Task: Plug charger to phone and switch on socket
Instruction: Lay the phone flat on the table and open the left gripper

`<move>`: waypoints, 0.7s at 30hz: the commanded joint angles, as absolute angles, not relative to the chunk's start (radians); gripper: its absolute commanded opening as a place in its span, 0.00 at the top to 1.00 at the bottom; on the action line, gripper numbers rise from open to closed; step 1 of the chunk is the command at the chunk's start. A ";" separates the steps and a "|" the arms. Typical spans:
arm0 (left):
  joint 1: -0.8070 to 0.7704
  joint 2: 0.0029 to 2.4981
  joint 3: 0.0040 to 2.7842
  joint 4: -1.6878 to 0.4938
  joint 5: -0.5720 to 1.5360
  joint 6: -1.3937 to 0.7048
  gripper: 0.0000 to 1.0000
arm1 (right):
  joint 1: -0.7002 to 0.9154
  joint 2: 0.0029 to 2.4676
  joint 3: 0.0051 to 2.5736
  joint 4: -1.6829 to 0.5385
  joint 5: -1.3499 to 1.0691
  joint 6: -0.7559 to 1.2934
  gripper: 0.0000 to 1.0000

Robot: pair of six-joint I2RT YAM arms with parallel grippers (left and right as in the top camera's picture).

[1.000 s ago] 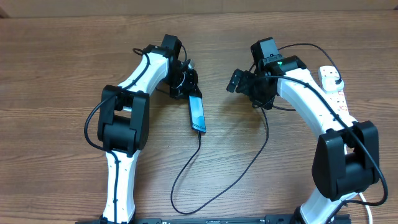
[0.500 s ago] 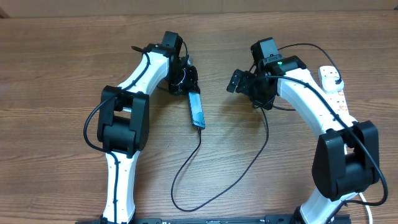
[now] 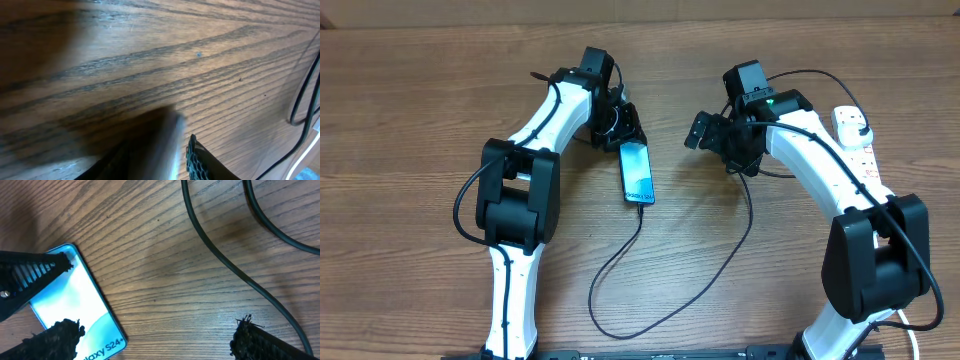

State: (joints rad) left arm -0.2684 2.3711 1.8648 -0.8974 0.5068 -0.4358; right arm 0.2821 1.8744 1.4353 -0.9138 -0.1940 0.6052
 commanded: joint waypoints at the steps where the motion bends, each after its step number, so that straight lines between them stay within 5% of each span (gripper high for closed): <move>1: -0.263 2.396 1.846 -0.915 0.408 -0.435 0.60 | 0.279 1.851 1.461 -0.912 -0.184 0.600 0.00; 8: -0.263 2.396 1.846 -0.920 0.408 -0.433 0.58 | 0.279 1.851 1.461 -0.912 -0.184 0.600 0.00; 14: -0.254 2.396 1.847 -0.938 0.355 -0.426 0.15 | 0.279 1.851 1.461 -0.912 -0.184 0.600 0.00; 21: -0.233 2.389 1.856 -0.972 0.261 -0.425 0.07 | 0.279 1.851 1.461 -0.912 -0.184 0.600 0.00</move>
